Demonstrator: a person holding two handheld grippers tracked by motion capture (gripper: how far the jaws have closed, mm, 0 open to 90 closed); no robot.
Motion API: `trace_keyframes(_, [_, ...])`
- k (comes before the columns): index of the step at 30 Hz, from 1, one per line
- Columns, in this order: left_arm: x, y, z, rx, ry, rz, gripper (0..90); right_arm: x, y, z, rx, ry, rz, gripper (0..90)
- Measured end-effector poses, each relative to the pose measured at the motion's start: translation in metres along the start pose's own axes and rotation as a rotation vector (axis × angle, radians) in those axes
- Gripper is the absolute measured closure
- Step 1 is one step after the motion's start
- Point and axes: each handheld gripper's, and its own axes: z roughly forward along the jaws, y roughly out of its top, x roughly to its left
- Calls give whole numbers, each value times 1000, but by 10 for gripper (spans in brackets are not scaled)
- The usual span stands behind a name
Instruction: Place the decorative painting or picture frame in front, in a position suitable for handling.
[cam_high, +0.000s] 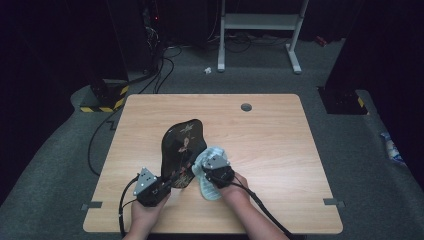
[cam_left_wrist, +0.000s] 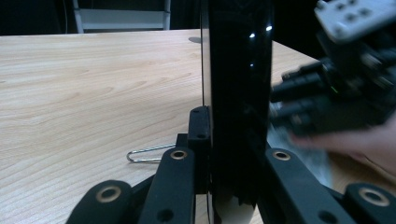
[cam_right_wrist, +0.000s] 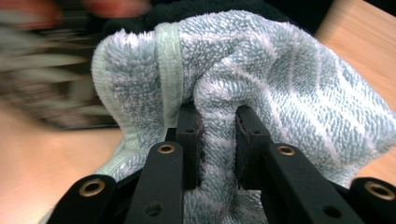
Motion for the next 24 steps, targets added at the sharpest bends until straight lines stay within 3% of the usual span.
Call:
trace_keyframes(3, [0,0,0,0,0,0,798,-16,1,4,6,-44,36,739])
trace_keyframes(6, [0,0,0,0,-1,-3,797,-16,3,4,7,-48,44,740])
trace_keyframes(9, [0,0,0,-1,1,-1,797,0,7,-4,-18,-20,-10,741])
trace_keyframes(14, [-1,0,0,-1,1,-10,798,48,6,-16,-38,64,-133,741])
trace_keyframes(17, [0,0,0,-3,0,-16,799,70,4,-22,-53,116,-169,741])
trace_keyframes(20, [0,0,0,-2,-1,-18,800,81,5,-25,-62,150,-178,741])
trace_keyframes(24, [0,0,0,0,-4,-17,800,81,6,-26,-62,162,-178,741])
